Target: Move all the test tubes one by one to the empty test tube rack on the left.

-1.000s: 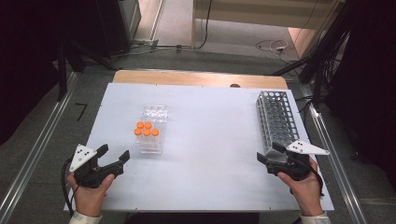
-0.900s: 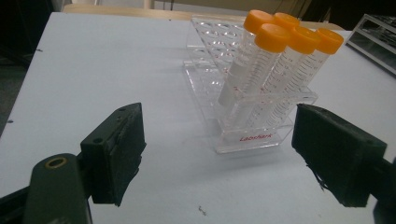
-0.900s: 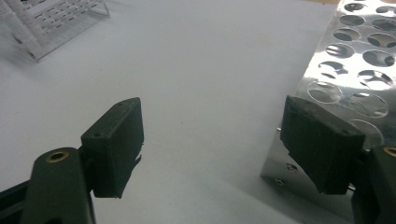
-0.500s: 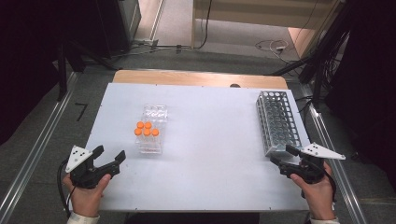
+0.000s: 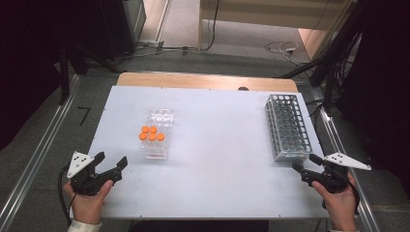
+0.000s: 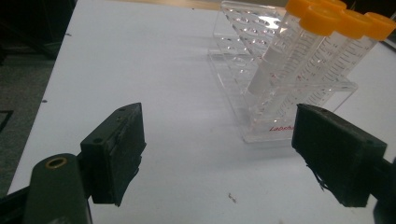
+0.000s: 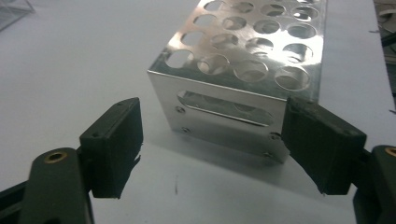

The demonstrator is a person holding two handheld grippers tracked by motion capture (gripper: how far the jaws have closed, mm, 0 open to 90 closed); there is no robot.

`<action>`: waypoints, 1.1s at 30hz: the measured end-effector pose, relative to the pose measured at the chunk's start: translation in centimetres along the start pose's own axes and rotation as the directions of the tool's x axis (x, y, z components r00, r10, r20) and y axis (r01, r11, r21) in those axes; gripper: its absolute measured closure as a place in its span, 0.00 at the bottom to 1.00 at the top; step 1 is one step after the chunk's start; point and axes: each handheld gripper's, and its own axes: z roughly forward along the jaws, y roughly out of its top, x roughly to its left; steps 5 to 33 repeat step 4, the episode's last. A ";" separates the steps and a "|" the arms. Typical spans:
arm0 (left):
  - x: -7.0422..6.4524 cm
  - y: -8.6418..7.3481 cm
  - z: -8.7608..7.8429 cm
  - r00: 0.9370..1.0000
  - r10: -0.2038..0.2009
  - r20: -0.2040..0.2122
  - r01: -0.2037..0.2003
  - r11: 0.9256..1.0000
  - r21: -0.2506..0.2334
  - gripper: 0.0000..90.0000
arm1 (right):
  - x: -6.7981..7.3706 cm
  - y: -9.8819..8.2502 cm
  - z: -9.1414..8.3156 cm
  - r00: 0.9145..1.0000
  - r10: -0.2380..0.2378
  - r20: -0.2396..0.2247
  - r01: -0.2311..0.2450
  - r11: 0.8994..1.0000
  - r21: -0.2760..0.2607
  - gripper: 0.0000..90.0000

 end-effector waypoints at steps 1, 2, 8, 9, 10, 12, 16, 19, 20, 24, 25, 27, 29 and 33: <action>0.0 -0.1 0.1 1.000 0.000 -0.003 0.000 1.000 0.004 0.19 | -0.1 -0.1 0.1 1.000 0.000 0.013 0.000 1.000 0.007 0.19; 0.1 -0.1 0.3 1.000 -0.002 -0.006 0.002 1.000 0.006 0.19 | -0.3 -0.2 0.2 1.000 0.000 0.027 0.000 1.000 0.014 0.18; 0.2 -0.3 0.6 1.000 -0.002 -0.016 0.002 1.000 0.018 0.19 | -0.7 -0.6 0.4 0.999 0.002 0.050 -0.004 1.000 0.030 0.17; 0.2 -0.3 0.6 1.000 -0.002 -0.016 0.002 1.000 0.018 0.19 | -0.7 -0.6 0.4 0.999 0.002 0.050 -0.004 1.000 0.030 0.17; 0.2 -0.3 0.6 1.000 -0.002 -0.016 0.002 1.000 0.018 0.19 | -0.7 -0.6 0.4 0.999 0.002 0.050 -0.004 1.000 0.030 0.17; 0.2 -0.3 0.6 1.000 -0.002 -0.016 0.002 1.000 0.018 0.19 | -0.7 -0.6 0.4 0.999 0.002 0.050 -0.004 1.000 0.030 0.17; 0.2 -0.3 0.6 1.000 -0.002 -0.016 0.002 1.000 0.018 0.19 | -0.7 -0.6 0.4 0.999 0.002 0.050 -0.004 1.000 0.030 0.17; 0.2 -0.3 0.6 1.000 -0.002 -0.016 0.002 1.000 0.018 0.19 | -0.7 -0.6 0.4 0.999 0.002 0.050 -0.004 1.000 0.030 0.17; 0.2 -0.3 0.6 1.000 -0.002 -0.016 0.002 1.000 0.018 0.19 | -0.7 -0.6 0.4 0.999 0.002 0.050 -0.004 1.000 0.030 0.17; 0.2 -0.3 0.6 1.000 -0.002 -0.016 0.002 1.000 0.018 0.19 | -0.7 -0.6 0.4 0.999 0.002 0.050 -0.004 1.000 0.030 0.17; 0.2 -0.3 0.6 1.000 -0.002 -0.016 0.002 1.000 0.018 0.19 | -0.7 -0.6 0.4 0.999 0.002 0.050 -0.004 1.000 0.030 0.17; 0.2 -0.3 0.6 1.000 -0.002 -0.016 0.002 1.000 0.018 0.19 | -0.7 -0.6 0.4 0.999 0.002 0.050 -0.004 1.000 0.030 0.17; 0.2 -0.3 0.6 1.000 -0.002 -0.016 0.002 1.000 0.018 0.19 | -0.7 -0.6 0.4 0.999 0.002 0.050 -0.004 1.000 0.030 0.17; 0.2 -0.3 0.6 1.000 -0.002 -0.016 0.002 1.000 0.018 0.19 | -0.7 -0.6 0.4 0.999 0.002 0.050 -0.004 1.000 0.030 0.17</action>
